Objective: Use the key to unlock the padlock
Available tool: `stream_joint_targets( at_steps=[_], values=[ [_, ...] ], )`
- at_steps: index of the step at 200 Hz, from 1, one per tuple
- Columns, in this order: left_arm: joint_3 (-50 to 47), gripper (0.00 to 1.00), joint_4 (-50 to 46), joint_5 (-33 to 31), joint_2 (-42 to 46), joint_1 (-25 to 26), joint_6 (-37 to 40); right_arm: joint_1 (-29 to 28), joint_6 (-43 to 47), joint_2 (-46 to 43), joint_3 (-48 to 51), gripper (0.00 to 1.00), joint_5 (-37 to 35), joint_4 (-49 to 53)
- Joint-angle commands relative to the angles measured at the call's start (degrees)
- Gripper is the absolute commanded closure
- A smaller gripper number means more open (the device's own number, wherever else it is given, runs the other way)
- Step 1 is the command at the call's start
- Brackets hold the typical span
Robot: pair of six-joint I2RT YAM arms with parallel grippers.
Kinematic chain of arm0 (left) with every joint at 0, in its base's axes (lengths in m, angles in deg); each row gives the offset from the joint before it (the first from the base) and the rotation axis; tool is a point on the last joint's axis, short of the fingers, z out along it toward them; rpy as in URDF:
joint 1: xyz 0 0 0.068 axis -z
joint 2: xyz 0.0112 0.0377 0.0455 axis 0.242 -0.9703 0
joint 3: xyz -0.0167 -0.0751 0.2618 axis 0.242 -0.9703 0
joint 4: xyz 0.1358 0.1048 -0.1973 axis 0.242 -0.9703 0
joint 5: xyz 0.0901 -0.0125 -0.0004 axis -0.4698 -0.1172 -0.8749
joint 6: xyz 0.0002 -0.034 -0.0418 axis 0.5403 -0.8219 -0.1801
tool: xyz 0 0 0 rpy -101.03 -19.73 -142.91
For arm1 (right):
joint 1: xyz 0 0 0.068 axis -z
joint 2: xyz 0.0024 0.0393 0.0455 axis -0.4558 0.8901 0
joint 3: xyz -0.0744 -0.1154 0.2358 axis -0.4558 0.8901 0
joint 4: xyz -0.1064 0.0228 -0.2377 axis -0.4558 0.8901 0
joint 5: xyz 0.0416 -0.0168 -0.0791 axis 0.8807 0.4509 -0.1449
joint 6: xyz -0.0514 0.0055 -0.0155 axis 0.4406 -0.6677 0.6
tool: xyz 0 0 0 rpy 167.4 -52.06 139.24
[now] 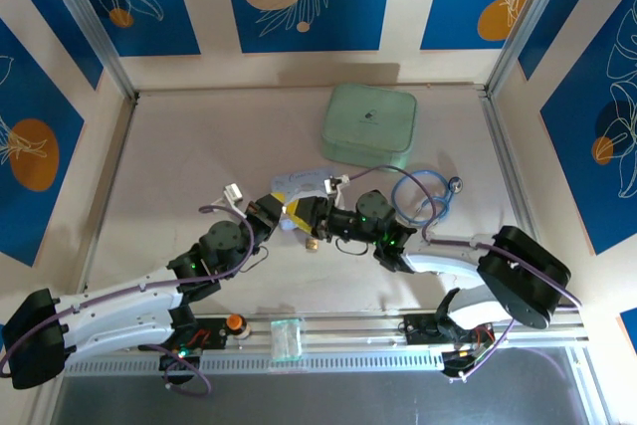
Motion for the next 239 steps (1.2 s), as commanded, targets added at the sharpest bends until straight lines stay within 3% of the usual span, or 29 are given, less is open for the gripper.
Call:
stream_joint_targets(
  at_steps=[1,42,99,130,195,239],
  values=[
    [1.5,1.0,2.9,-0.9,0.2,0.1,0.4,-0.9,-1.2,1.3,-1.0,0.58,-0.8,-7.4],
    [1.2,1.0,3.2,-1.4,0.3,0.1,0.7,-4.1,-1.4,0.3,0.0,0.6,-5.9,-8.3],
    [0.7,1.0,4.2,-1.6,0.1,0.1,0.3,-4.3,-3.3,3.1,0.5,0.74,-7.2,-12.3],
    [0.3,1.0,4.2,-1.9,0.3,0.1,-0.1,-4.6,-3.1,2.5,1.3,0.88,-8.5,-12.0],
    [-0.2,1.0,3.7,-2.1,0.8,0.1,-0.5,-4.2,-1.6,-0.6,2.7,1.0,-10.3,-8.8],
    [-1.6,1.0,3.3,-2.3,1.6,0.1,-1.8,-2.6,0.2,-3.2,3.0,1.0,-8.5,-5.3]
  ],
)
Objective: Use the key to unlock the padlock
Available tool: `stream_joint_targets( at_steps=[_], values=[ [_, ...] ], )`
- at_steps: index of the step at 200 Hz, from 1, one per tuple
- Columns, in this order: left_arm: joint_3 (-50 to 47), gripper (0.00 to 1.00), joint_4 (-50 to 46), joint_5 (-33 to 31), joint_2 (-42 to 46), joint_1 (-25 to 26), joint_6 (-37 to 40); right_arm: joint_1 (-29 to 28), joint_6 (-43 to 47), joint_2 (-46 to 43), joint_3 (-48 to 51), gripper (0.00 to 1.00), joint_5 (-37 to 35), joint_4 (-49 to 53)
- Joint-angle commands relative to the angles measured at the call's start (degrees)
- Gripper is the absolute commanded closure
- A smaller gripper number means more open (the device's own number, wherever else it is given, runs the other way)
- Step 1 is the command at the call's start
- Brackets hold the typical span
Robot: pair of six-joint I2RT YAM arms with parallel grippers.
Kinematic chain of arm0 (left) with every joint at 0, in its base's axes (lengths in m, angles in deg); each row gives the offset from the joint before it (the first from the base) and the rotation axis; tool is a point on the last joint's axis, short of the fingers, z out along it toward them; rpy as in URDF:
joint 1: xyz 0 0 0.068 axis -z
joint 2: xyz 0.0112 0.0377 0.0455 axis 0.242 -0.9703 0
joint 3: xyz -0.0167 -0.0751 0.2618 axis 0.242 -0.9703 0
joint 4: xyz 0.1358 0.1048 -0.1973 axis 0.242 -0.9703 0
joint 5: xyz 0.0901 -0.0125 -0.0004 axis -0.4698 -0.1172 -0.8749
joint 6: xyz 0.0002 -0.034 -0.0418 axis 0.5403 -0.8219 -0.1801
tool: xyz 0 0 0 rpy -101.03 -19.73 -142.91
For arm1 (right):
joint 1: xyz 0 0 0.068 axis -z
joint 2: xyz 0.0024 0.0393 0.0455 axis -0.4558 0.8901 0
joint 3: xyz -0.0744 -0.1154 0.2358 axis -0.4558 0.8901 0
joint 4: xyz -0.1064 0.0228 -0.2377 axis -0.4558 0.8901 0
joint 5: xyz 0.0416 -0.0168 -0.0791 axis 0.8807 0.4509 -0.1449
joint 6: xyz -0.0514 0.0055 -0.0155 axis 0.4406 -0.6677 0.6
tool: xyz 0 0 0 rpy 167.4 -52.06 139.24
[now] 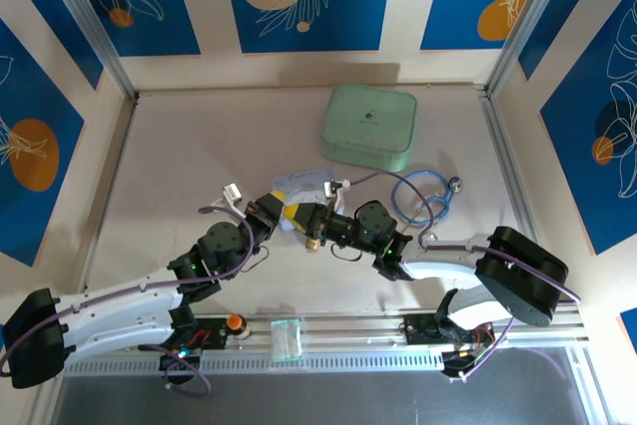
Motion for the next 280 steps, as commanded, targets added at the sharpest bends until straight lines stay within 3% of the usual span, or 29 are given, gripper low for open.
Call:
stream_joint_targets(
  at_steps=[1,25,47,63,83,113,130,154,200,221,259,280],
  values=[
    [-1.4,1.0,0.9,-1.7,1.5,0.0,-1.1,1.5,2.8,-2.8,1.0,1.0,-0.8,2.4],
    [-1.9,1.0,0.8,-1.6,2.1,0.0,-1.2,3.7,4.5,-4.2,0.2,1.0,3.2,6.8],
    [-2.6,0.68,1.0,-1.8,2.4,0.0,-1.4,5.6,6.4,-4.3,-2.9,1.0,9.7,13.7],
    [-2.5,0.54,-0.2,-2.1,2.6,-0.1,-0.5,6.2,7.3,-4.1,-3.5,1.0,11.6,15.7],
    [-1.9,0.29,-3.9,-2.9,3.8,0.0,0.4,6.9,7.1,-4.5,-2.5,1.0,12.2,16.3],
    [1.7,0.17,-18.5,-3.5,5.3,-0.1,2.4,8.6,7.2,-6.1,-2.2,1.0,13.8,22.3],
    [5.1,0.01,-26.6,-1.9,3.5,-0.1,6.1,9.9,9.7,-9.4,-2.5,1.0,13.3,31.8],
    [7.6,0.01,-30.0,2.6,-1.2,-0.1,10.1,11.4,14.7,-16.2,-3.4,1.0,9.4,47.4],
    [14.5,0.01,-35.5,12.2,-12.8,0.0,23.0,20.5,18.2,-24.8,0.0,1.0,14.5,57.3],
    [17.5,0.08,-37.9,14.8,-17.3,0.0,28.4,22.5,21.4,-26.7,-0.2,1.0,14.9,63.2],
    [19.5,0.17,-34.2,20.2,-27.1,-0.2,30.9,23.3,22.8,-26.5,1.0,1.0,16.4,64.7],
    [20.5,0.21,-33.0,19.3,-31.1,-0.5,31.3,23.3,22.3,-26.1,1.9,1.0,16.7,63.7]
  ],
)
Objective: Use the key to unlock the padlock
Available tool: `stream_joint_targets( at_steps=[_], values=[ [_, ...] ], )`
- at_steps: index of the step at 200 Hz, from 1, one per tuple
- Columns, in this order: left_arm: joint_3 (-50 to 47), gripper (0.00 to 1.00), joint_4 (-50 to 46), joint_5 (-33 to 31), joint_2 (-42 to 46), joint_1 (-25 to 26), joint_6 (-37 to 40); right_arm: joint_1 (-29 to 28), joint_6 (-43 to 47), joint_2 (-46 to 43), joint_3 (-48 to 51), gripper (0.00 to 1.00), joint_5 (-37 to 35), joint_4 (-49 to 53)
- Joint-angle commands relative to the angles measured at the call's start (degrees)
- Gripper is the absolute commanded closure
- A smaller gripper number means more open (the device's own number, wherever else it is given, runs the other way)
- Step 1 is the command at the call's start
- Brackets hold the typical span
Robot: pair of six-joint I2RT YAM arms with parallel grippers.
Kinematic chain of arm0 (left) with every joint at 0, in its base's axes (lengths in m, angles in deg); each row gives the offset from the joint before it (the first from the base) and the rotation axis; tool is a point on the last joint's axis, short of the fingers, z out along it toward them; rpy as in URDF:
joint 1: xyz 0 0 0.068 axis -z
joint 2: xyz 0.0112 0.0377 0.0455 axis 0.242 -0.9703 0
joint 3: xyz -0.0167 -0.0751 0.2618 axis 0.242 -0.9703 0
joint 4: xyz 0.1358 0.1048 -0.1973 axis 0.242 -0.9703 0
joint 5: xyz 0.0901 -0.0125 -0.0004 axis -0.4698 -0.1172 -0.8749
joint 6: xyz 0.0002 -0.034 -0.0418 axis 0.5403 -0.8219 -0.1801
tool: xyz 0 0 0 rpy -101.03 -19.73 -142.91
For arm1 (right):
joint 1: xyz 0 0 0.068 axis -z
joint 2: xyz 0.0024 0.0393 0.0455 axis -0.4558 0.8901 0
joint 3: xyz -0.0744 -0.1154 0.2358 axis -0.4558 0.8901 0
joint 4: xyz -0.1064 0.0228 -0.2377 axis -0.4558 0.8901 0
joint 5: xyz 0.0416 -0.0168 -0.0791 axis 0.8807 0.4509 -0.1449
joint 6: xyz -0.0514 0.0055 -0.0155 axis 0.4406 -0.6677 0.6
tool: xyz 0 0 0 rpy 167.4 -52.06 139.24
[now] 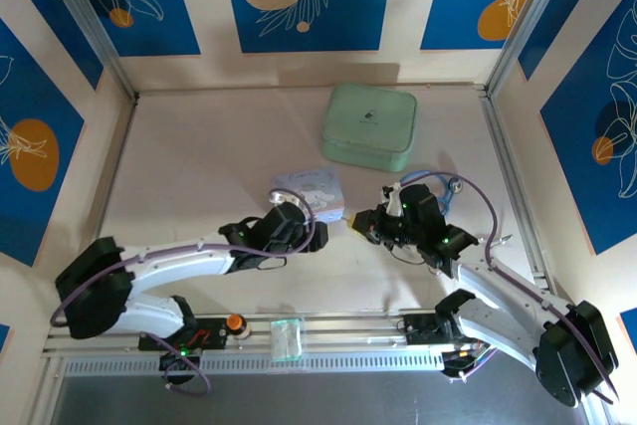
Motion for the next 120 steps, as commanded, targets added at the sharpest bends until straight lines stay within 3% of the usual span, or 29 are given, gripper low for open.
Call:
stream_joint_targets(
  at_steps=[1,27,60,90,120],
  values=[
    [2.0,0.21,0.6,1.7,-3.6,-0.4,3.1,0.1,1.5,0.2,1.3,1.0,2.2,1.6],
    [4.5,0.25,-2.1,-1.0,-8.4,-0.4,4.0,0.0,1.4,0.5,1.5,1.0,2.3,1.4],
    [2.0,0.3,5.9,0.3,-11.3,-0.4,4.0,0.0,1.7,1.0,1.5,1.0,2.3,1.8],
    [2.5,0.32,3.1,-3.4,-12.6,-0.5,3.8,-0.2,1.2,1.2,1.7,1.0,2.2,1.5],
    [2.8,0.36,3.7,-3.2,-15.3,-0.6,3.8,-0.5,1.0,1.6,1.8,1.0,2.1,1.1]
  ],
)
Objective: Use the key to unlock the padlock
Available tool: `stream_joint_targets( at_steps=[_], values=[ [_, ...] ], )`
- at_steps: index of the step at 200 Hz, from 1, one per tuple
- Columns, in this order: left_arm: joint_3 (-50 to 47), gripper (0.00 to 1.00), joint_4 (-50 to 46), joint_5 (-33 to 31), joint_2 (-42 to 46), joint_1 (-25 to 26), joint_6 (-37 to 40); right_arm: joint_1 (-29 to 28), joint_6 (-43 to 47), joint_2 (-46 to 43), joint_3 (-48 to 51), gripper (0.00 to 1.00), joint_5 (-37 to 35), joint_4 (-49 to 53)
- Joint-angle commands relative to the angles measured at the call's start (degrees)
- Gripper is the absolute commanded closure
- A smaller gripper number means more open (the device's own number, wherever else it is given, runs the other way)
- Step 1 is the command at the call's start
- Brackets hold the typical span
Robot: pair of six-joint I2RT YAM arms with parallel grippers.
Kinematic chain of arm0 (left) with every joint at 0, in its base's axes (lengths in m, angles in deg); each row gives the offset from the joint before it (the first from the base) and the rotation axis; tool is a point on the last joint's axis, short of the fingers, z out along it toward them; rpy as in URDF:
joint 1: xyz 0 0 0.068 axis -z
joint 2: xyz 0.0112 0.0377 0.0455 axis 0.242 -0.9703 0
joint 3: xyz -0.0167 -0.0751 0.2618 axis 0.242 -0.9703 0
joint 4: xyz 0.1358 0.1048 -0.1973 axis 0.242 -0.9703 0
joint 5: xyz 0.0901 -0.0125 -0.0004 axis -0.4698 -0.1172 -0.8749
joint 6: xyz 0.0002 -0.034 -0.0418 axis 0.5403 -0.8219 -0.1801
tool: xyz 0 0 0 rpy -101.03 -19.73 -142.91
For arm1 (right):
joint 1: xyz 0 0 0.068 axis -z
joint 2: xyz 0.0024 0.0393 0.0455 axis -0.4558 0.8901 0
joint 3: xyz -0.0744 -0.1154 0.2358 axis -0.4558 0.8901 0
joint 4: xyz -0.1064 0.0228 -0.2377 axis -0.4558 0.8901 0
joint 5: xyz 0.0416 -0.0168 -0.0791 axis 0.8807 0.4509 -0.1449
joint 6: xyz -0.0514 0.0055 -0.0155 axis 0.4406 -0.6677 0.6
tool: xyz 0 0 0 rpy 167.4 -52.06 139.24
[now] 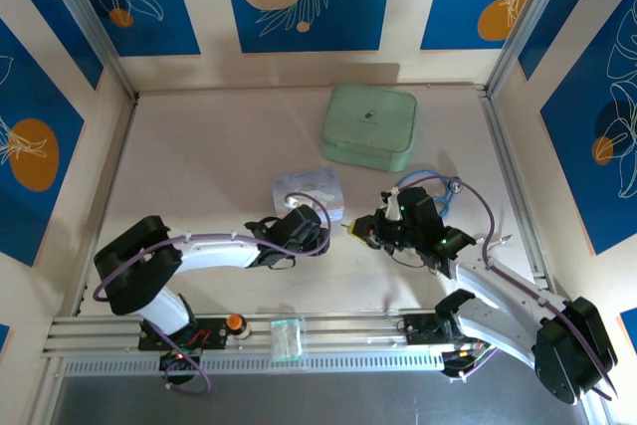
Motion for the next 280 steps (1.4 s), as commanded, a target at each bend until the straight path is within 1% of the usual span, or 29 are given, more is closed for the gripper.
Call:
stream_joint_targets(
  at_steps=[1,36,54,73,78,90,101,112,123,153,171,202,230,257,261,280],
  values=[
    [0.3,0.36,0.4,-1.4,-2.4,-0.4,0.8,-0.4,0.6,0.4,0.7,1.0,1.0,0.4],
    [-2.5,0.43,6.5,-0.2,-1.8,-0.4,0.0,-0.7,0.3,0.4,1.2,1.0,0.6,0.4],
    [-3.2,0.53,9.2,1.5,-2.2,-0.4,-0.5,-0.7,0.0,0.4,1.7,1.0,0.6,-0.2],
    [-3.3,0.55,9.5,2.4,-2.7,-0.3,-1.6,-0.7,-0.2,0.5,1.8,1.0,0.4,-0.4],
    [-3.3,0.57,9.3,2.4,-2.7,-0.3,-1.9,-0.7,-0.2,0.5,1.9,1.0,0.4,-0.5],
    [-3.3,0.6,9.1,2.3,-2.6,-0.3,-2.5,-0.8,-0.4,0.4,2.2,1.0,0.2,-0.7],
    [-3.6,0.61,9.2,2.3,-2.4,-0.3,-3.1,-0.8,-0.6,0.5,2.6,1.0,-0.1,-1.0],
    [-4.0,0.67,9.7,2.2,-2.1,-0.3,-3.9,-0.9,-0.8,0.7,3.2,1.0,-0.2,-1.6],
    [-4.2,0.7,10.1,2.3,-1.8,-0.3,-4.6,-1.1,-1.1,0.9,3.6,1.0,-0.2,-2.3],
    [-3.8,0.71,8.9,1.7,-1.9,-0.3,-5.2,-1.6,-1.3,1.9,4.4,1.0,-0.6,-3.5],
    [-3.9,0.75,8.3,1.0,-1.8,-0.3,-6.2,-1.7,-1.5,2.3,4.7,1.0,-0.9,-4.1],
    [-6.5,0.79,11.8,1.3,0.5,-0.3,-11.7,-2.3,-2.8,3.1,6.2,1.0,-1.0,-7.8],
    [-9.8,0.8,16.2,0.8,4.3,-0.2,-19.2,-2.8,-7.7,5.5,8.5,1.0,-0.8,-14.9],
    [-12.0,0.81,20.3,1.3,6.3,-0.3,-25.8,-6.8,-11.4,8.4,9.0,1.0,-4.7,-20.3],
    [-12.5,0.82,21.1,1.3,6.4,-0.3,-26.7,-7.5,-11.7,8.8,8.9,1.0,-5.3,-20.7],
    [-13.6,0.84,25.3,2.7,6.6,-0.4,-29.5,-9.7,-14.1,10.4,9.3,1.0,-7.6,-23.7]
  ],
)
